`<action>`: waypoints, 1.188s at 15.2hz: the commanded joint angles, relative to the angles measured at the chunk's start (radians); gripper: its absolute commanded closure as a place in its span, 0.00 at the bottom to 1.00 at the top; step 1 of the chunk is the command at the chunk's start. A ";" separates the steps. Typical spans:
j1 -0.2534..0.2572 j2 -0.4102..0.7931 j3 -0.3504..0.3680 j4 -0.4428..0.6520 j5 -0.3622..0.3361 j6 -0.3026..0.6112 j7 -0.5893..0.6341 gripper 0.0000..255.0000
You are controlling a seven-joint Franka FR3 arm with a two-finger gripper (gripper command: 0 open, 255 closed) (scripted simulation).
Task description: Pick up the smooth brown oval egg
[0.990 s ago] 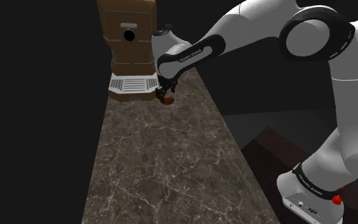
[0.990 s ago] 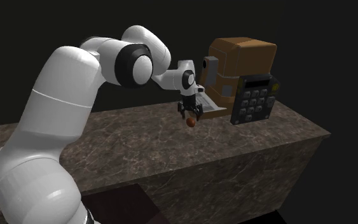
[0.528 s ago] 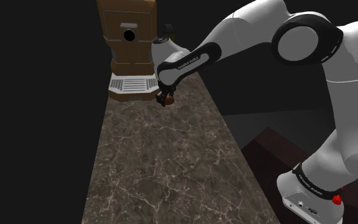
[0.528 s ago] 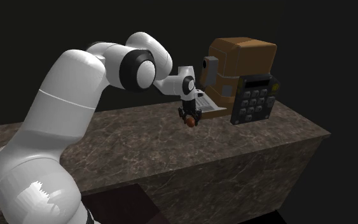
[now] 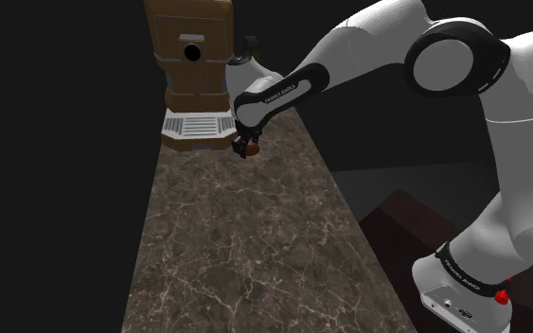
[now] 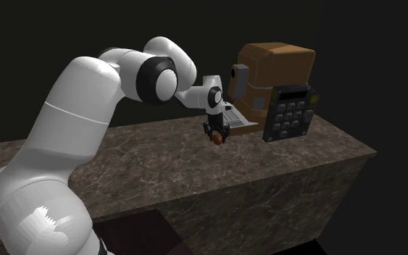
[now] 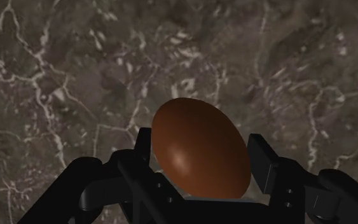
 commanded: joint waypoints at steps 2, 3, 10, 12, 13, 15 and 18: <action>0.000 -0.009 0.002 -0.001 0.002 -0.008 -0.002 1.00; -0.001 -0.017 0.003 -0.001 0.003 -0.017 -0.004 1.00; -0.004 -0.072 0.009 0.007 0.014 -0.078 -0.018 1.00; -0.005 -0.086 0.011 0.011 0.017 -0.097 -0.022 1.00; -0.005 -0.093 0.012 0.014 0.018 -0.106 -0.024 1.00; -0.005 -0.107 0.014 0.019 0.021 -0.125 -0.028 1.00; -0.006 -0.114 0.014 0.023 0.023 -0.137 -0.030 1.00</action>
